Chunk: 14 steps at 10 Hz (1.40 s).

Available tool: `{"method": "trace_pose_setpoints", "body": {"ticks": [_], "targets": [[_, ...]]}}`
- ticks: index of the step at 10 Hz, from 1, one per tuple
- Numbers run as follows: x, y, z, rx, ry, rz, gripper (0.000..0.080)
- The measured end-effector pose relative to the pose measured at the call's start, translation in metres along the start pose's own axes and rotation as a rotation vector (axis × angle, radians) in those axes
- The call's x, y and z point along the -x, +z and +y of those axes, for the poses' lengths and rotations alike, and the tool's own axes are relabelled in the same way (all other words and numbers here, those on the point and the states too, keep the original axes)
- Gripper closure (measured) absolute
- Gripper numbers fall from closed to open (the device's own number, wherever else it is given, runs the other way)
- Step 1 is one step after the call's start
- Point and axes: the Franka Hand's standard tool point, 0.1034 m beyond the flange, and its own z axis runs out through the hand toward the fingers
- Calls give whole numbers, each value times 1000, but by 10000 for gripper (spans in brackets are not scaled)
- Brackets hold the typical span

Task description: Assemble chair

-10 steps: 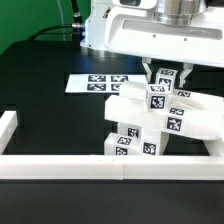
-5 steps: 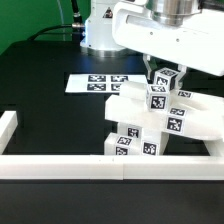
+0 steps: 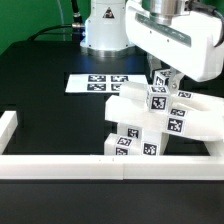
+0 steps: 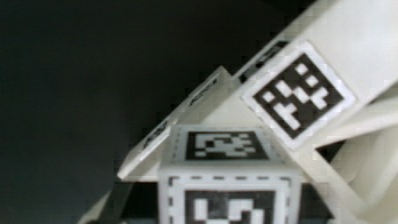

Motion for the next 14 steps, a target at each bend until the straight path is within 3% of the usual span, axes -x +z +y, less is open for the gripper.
{"method": "trace_pose_setpoints", "body": {"ticks": [7, 9, 10, 11, 12, 13, 14], "targets": [[7, 0, -3, -9, 470, -29, 512], [8, 0, -3, -9, 491, -35, 512], [8, 1, -3, -8, 459, -35, 438], [7, 1, -2, -7, 439, -36, 299], [8, 1, -2, -7, 375, -34, 299], [9, 1, -3, -9, 276, -33, 177], [9, 1, -3, -12, 226, -32, 158]]}}
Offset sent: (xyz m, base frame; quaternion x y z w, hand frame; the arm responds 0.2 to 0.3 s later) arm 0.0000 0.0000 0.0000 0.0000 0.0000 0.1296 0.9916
